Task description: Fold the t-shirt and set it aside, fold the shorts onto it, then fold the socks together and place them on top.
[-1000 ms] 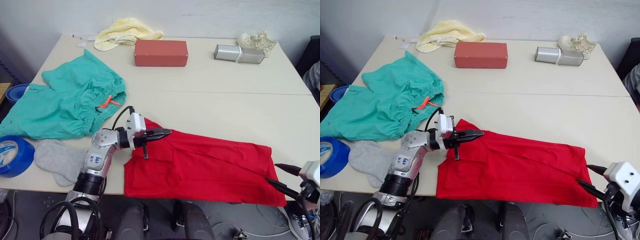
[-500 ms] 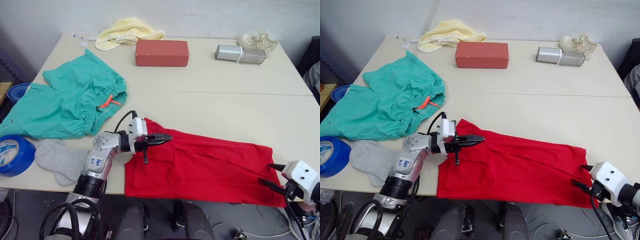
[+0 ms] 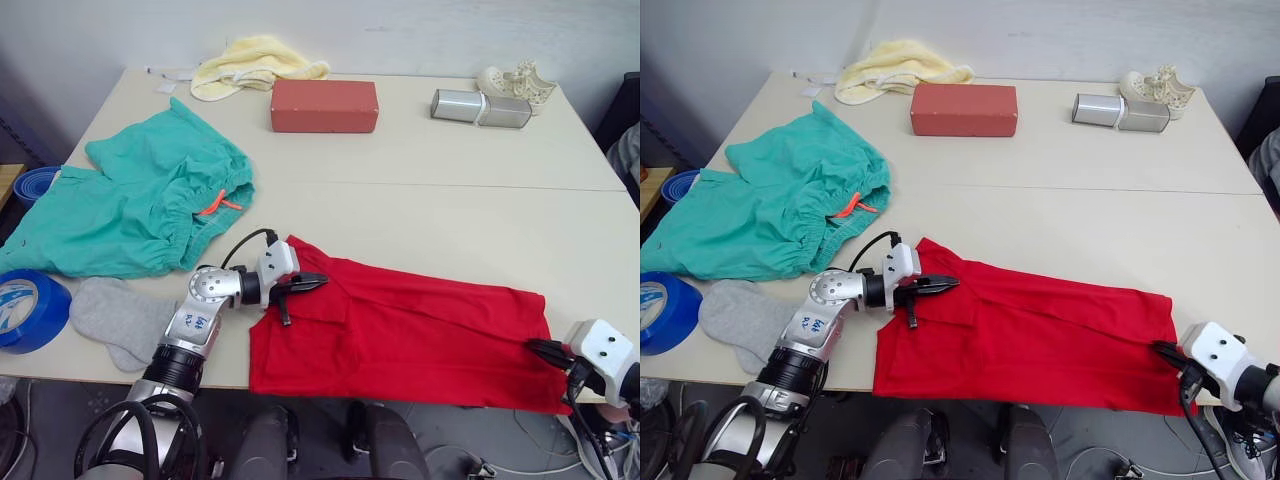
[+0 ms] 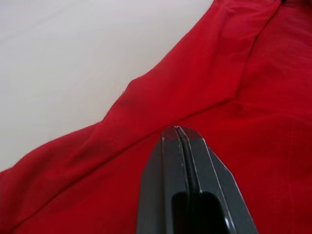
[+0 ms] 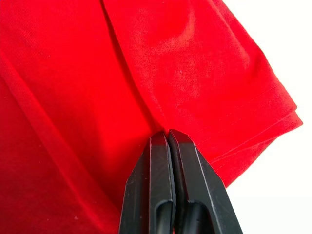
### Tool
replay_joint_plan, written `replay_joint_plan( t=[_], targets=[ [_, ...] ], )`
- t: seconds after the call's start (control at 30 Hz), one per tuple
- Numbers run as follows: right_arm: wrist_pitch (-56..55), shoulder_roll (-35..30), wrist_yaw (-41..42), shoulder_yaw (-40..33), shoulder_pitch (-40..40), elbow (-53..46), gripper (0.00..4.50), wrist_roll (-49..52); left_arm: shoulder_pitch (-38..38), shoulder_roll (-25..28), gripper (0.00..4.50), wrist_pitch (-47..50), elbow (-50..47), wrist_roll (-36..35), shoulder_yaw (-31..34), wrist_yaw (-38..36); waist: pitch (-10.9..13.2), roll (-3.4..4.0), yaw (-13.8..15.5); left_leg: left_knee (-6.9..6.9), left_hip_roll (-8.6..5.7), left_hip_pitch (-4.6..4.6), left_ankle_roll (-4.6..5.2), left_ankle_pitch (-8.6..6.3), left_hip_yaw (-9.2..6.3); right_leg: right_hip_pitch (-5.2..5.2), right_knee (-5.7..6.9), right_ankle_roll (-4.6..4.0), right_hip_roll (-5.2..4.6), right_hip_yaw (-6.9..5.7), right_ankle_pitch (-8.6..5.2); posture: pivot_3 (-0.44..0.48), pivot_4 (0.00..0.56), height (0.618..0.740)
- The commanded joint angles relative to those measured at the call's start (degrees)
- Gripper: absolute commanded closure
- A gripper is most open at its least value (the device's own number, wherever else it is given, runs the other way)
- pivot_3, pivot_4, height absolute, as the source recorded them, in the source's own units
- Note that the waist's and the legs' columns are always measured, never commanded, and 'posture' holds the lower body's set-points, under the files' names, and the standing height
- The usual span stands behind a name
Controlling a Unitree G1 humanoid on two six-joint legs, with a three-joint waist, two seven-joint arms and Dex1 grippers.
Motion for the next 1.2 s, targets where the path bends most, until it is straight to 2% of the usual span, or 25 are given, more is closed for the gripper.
replay_joint_plan(
  t=[0.03,0.43,0.77,0.87,1.03,1.13,1.2],
  targets=[
    [-2.57,-1.92,0.93,-3.40,1.00,0.57,4.46,0.36,-0.77,0.53,4.50,0.97,-0.47,0.41,-0.31,0.10,0.00,0.00,0.00,0.00,0.00,0.01,0.00,0.00,0.00,0.00,0.00,0.00,0.00,0.00,0.00,0.000,0.150,0.740],
    [-7.07,-3.89,1.38,-4.21,1.44,4.67,4.46,-0.54,-0.22,0.21,4.50,1.77,-1.59,0.18,-0.48,-0.02,0.00,0.00,0.00,0.00,-0.01,0.01,-0.01,0.00,0.00,0.01,0.00,0.00,-0.01,0.01,0.00,0.000,0.150,0.740],
    [-4.77,-1.48,0.75,-2.42,0.07,4.31,4.46,1.88,-0.77,0.39,4.50,1.01,-1.87,-0.55,0.02,-1.31,0.00,0.00,0.00,0.00,0.00,0.01,-0.02,0.01,0.00,0.01,0.00,0.00,-0.01,0.00,0.00,0.000,0.150,0.740],
    [-7.04,-1.61,2.72,-3.21,0.69,5.06,3.90,2.77,-1.48,0.56,4.50,0.48,-1.03,-0.55,0.42,-1.61,0.00,0.00,-0.01,0.00,-0.01,0.01,-0.02,0.01,0.00,0.01,0.01,0.00,-0.01,0.00,0.00,0.000,0.150,0.740],
    [-7.02,-2.62,10.90,-7.73,4.38,5.30,2.25,9.85,-2.59,0.47,4.50,-0.53,0.52,-0.72,0.59,-2.44,0.00,0.00,0.13,0.01,-0.01,0.00,-0.01,0.01,-0.01,0.02,0.00,0.00,-0.01,-0.02,0.00,0.000,0.150,0.740],
    [-2.22,-2.54,14.91,-11.19,5.21,3.33,2.25,17.24,-3.18,0.63,4.50,-0.75,0.59,-1.63,0.87,-3.87,0.00,0.00,0.08,0.02,-0.02,0.02,0.02,-0.01,0.00,0.04,-0.01,0.01,-0.02,-0.01,0.00,0.000,0.150,0.740],
    [2.42,-1.68,13.08,-12.06,2.75,1.65,2.25,21.49,-3.63,0.12,4.50,0.10,0.47,-3.69,2.14,-4.71,0.00,0.00,-0.15,0.01,0.00,0.03,0.02,-0.01,-0.01,0.04,0.00,0.00,-0.02,0.00,0.00,0.000,0.150,0.740]
  ],
)
